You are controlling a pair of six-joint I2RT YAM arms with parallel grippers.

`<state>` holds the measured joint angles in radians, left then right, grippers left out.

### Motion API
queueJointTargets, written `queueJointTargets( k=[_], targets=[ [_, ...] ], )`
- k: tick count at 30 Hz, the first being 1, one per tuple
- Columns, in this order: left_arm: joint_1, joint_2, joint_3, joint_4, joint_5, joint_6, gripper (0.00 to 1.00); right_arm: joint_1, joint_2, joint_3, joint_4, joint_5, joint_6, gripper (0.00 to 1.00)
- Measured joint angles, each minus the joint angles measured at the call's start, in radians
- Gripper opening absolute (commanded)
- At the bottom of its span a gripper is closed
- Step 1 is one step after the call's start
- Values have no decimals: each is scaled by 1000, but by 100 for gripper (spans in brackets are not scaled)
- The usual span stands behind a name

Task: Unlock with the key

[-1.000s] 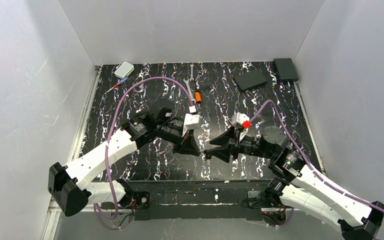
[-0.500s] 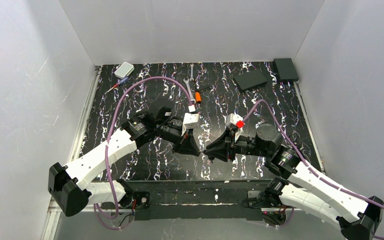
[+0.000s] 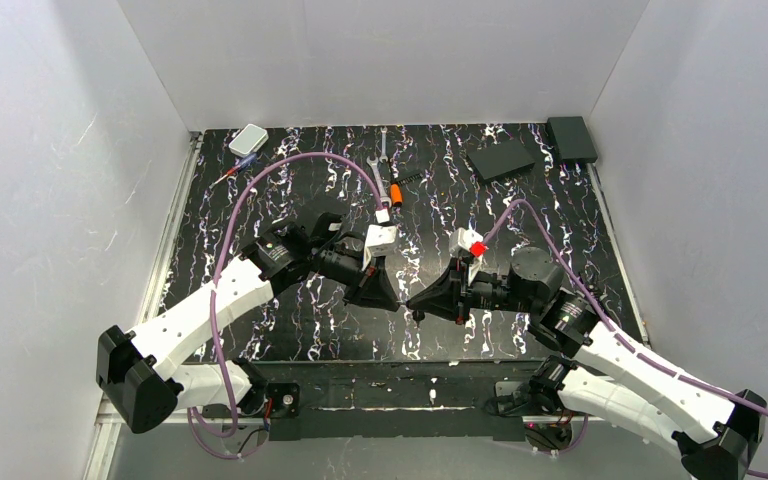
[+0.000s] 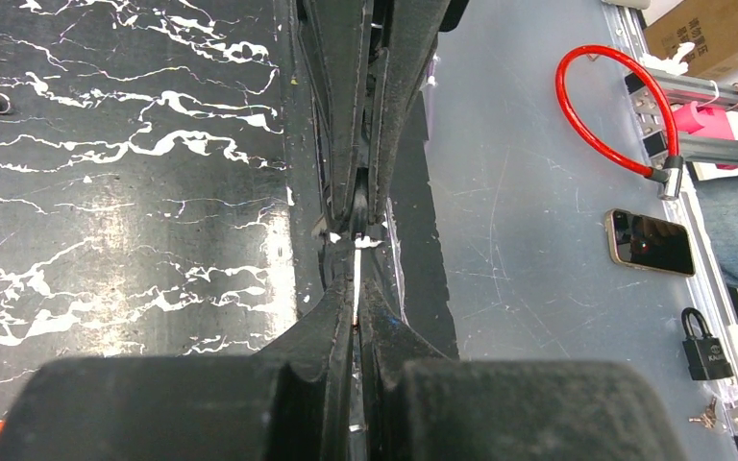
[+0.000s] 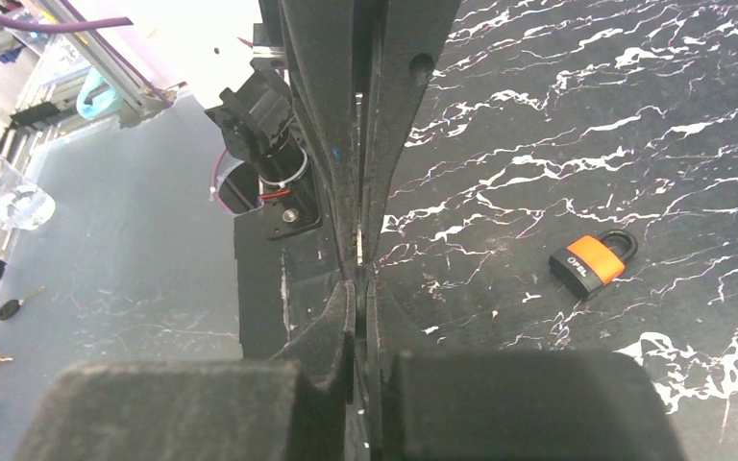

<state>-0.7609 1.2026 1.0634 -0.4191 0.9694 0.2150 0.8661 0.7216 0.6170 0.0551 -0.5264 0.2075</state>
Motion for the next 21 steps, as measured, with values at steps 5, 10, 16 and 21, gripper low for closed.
queueJointTargets(
  k=[5, 10, 16, 21],
  targets=[
    [1, 0, 0, 0, 3, -3, 13, 0, 0, 0, 0, -4, 1, 1],
    [5, -5, -1, 23, -13, -7, 58, 0, -1, 0, -4, -3, 1, 1],
    [7, -76, -68, 96, -48, 6, 78, 0, -34, 0, -24, 37, 1, 1],
    [7, -173, -189, 199, -142, 34, 86, 0, -82, 0, -71, 125, 1, 1]
  ],
)
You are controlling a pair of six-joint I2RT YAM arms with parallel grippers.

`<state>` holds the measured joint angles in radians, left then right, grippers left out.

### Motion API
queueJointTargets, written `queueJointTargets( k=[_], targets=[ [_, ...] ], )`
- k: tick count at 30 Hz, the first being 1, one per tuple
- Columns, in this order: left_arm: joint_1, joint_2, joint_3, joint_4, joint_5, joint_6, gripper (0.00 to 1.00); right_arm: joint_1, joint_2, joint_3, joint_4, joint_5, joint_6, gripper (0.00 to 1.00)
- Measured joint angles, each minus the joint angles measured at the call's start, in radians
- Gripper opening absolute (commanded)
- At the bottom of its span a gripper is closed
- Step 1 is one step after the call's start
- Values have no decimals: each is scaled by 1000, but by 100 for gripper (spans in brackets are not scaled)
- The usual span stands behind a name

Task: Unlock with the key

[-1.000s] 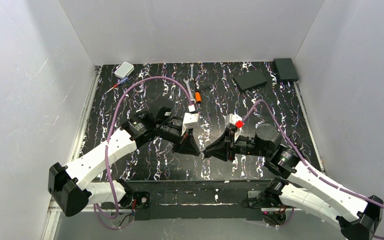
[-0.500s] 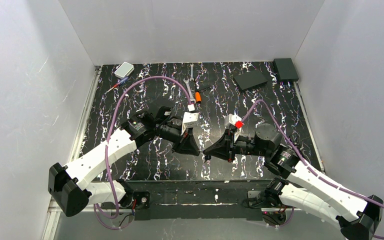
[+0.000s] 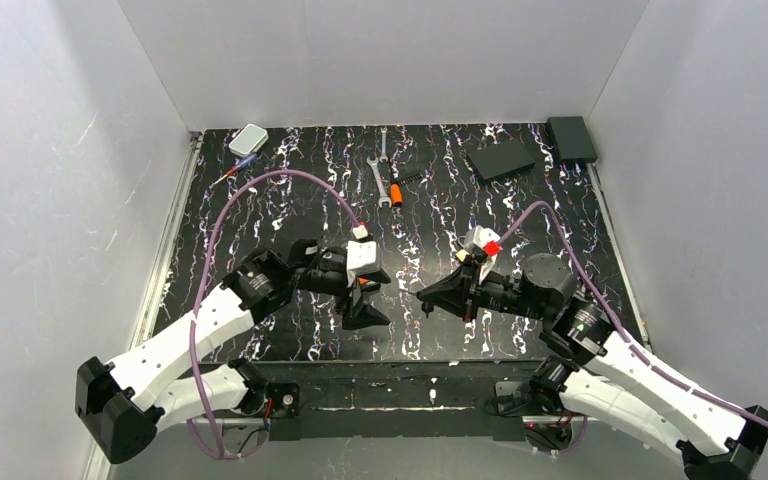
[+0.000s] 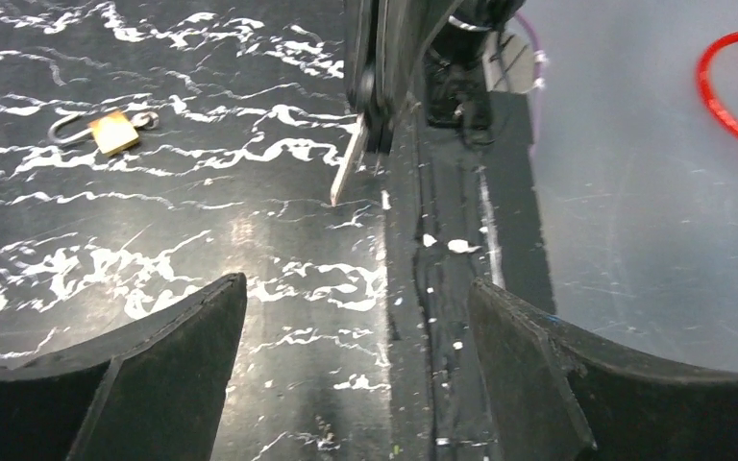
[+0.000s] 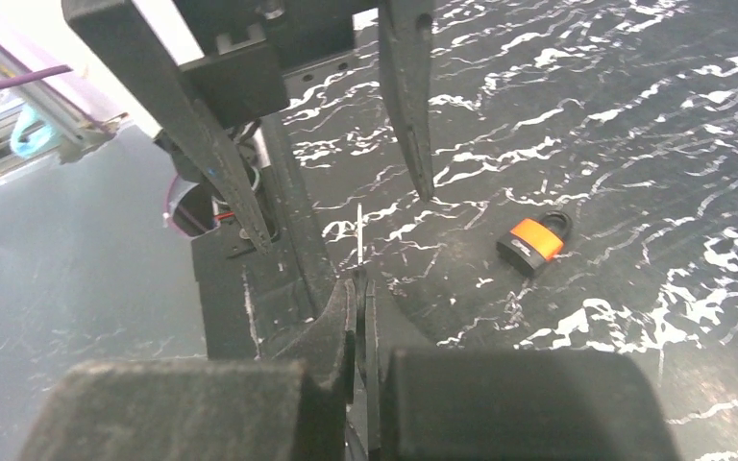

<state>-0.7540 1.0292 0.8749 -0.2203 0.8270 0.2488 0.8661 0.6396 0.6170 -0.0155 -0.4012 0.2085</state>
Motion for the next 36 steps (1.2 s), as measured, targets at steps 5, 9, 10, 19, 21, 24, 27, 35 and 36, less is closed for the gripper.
queueJointTargets(
  k=[5, 9, 10, 19, 21, 24, 27, 35, 36],
  targets=[
    [0, -39, -76, 59, -76, 88, 87, 0, -26, 0, -38, 95, 7, 1],
    [0, -44, -114, 66, -108, 209, 85, 0, -28, 0, -59, 171, 29, 1],
    [0, -45, -121, 62, -114, 247, 84, 0, -28, 0, -64, 187, 35, 1],
    [0, -62, -178, 24, -202, 599, 77, 0, -44, -11, -99, 303, 121, 1],
    [-7, -35, -174, 1, -251, 680, 73, 0, -53, -17, -104, 321, 138, 1],
    [-27, 42, -170, -38, -357, 793, 73, 0, -80, -43, -99, 327, 165, 1],
    [-45, 124, -170, -69, -461, 886, 75, 0, -113, -77, -88, 323, 190, 1],
    [-57, 335, -108, -117, -694, 1104, 74, 0, -181, -109, -79, 295, 239, 1],
    [-56, 358, -92, -118, -709, 1120, 74, 0, -192, -109, -79, 290, 246, 1]
  ],
)
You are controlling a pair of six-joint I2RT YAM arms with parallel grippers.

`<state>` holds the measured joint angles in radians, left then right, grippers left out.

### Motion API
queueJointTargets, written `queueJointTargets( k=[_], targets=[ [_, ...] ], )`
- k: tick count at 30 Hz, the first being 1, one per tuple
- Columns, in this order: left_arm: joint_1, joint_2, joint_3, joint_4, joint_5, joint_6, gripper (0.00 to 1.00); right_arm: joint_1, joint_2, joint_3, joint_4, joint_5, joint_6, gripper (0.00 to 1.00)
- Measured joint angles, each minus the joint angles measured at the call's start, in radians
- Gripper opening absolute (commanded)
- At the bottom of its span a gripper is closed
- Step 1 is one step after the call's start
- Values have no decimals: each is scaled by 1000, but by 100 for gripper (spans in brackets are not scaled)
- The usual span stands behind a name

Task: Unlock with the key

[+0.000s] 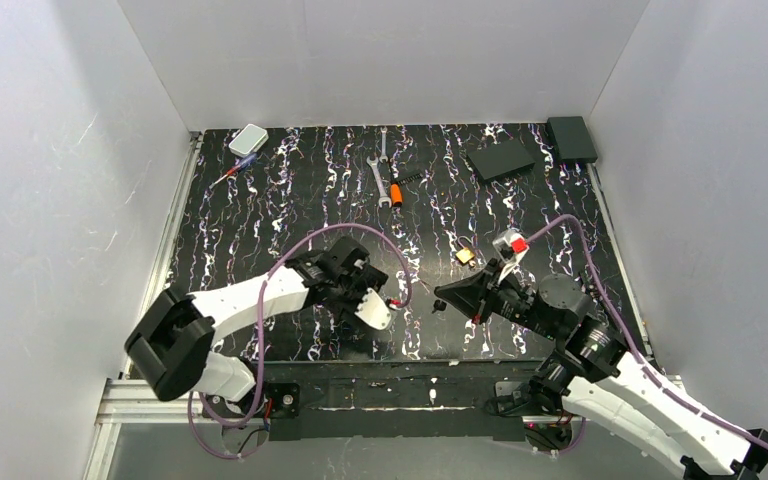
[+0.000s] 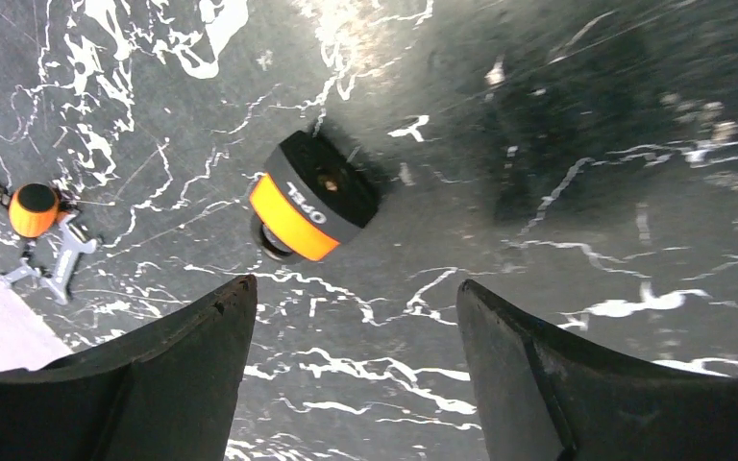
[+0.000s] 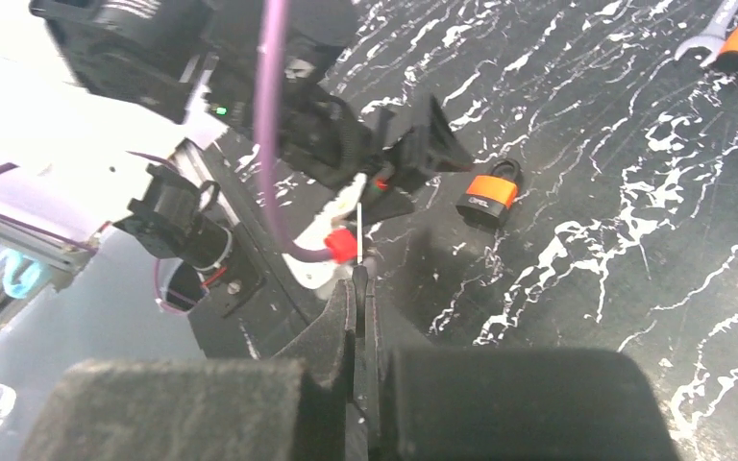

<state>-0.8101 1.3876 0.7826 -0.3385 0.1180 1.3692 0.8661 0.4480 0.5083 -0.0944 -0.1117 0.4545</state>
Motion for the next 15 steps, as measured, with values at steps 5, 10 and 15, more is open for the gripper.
queueJointTargets(
  k=[5, 10, 15],
  targets=[
    [11, 114, 83, 15, -28, 69, 73, 0, -68, 0, 0, -25, 40, 1],
    [17, 225, 163, 13, -27, 100, 70, 0, -132, 0, -15, -38, 62, 1],
    [17, 334, 254, -33, -27, 111, 66, 0, -159, 0, -48, -37, 63, 1]
  ],
)
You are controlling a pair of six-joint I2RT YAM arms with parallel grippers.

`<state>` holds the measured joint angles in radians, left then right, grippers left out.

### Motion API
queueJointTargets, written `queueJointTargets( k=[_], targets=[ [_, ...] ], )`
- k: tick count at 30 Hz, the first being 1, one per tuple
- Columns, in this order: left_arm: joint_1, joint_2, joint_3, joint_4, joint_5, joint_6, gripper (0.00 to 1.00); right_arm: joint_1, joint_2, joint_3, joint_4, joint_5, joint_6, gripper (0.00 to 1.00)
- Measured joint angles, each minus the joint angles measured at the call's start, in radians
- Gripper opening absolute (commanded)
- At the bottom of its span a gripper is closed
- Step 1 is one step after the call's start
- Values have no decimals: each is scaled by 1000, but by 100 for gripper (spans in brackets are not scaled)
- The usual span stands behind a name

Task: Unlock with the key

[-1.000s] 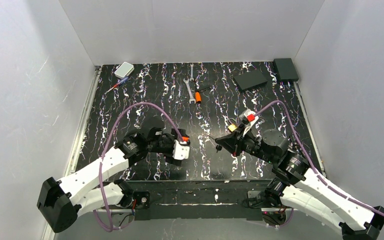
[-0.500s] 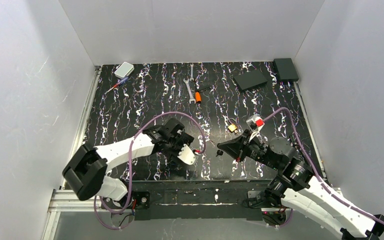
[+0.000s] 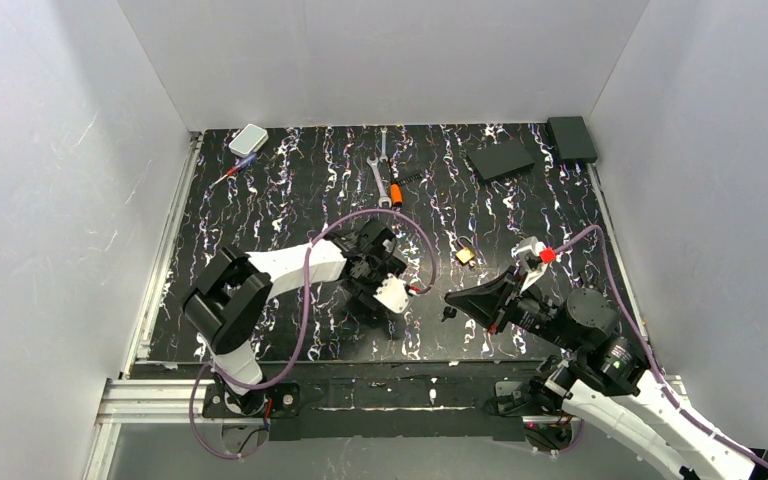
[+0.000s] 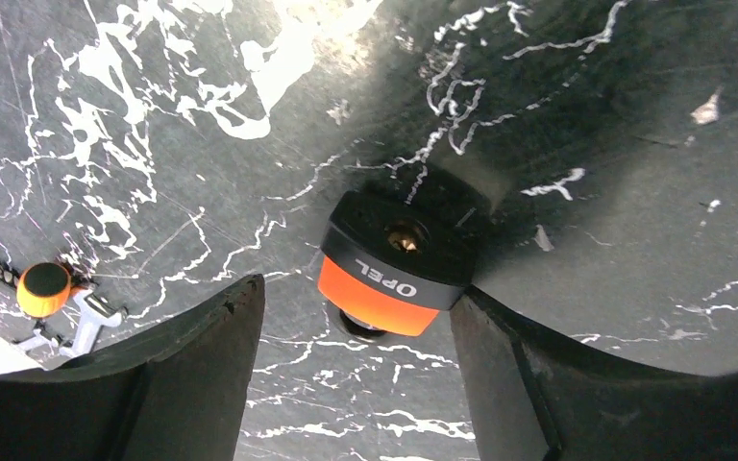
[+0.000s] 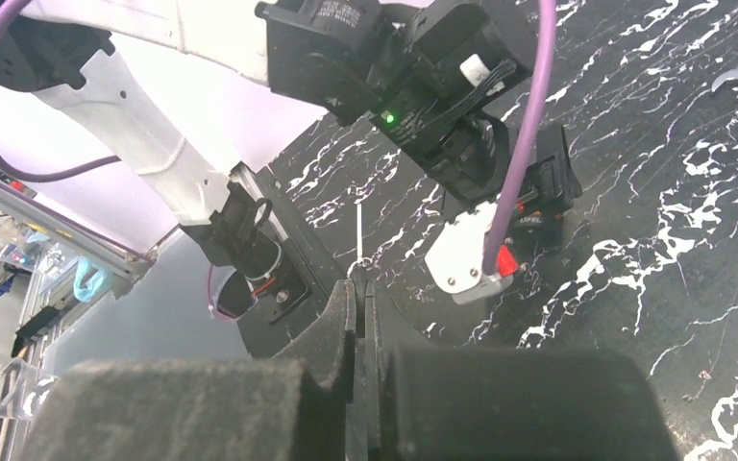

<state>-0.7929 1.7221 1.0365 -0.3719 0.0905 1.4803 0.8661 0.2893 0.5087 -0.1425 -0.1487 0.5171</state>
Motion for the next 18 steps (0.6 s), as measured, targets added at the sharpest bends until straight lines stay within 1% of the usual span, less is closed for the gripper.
queueJointTargets(
  k=[6, 11, 18],
  targets=[
    [0, 50, 68, -67, 7, 2, 61, 0, -19, 1, -42, 13, 0, 1],
    [6, 93, 133, -141, 14, -15, 61, 0, -25, 15, -53, 19, -2, 1],
    [29, 139, 202, -237, 43, -45, 59, 0, -25, 29, -71, 19, -4, 1]
  ],
)
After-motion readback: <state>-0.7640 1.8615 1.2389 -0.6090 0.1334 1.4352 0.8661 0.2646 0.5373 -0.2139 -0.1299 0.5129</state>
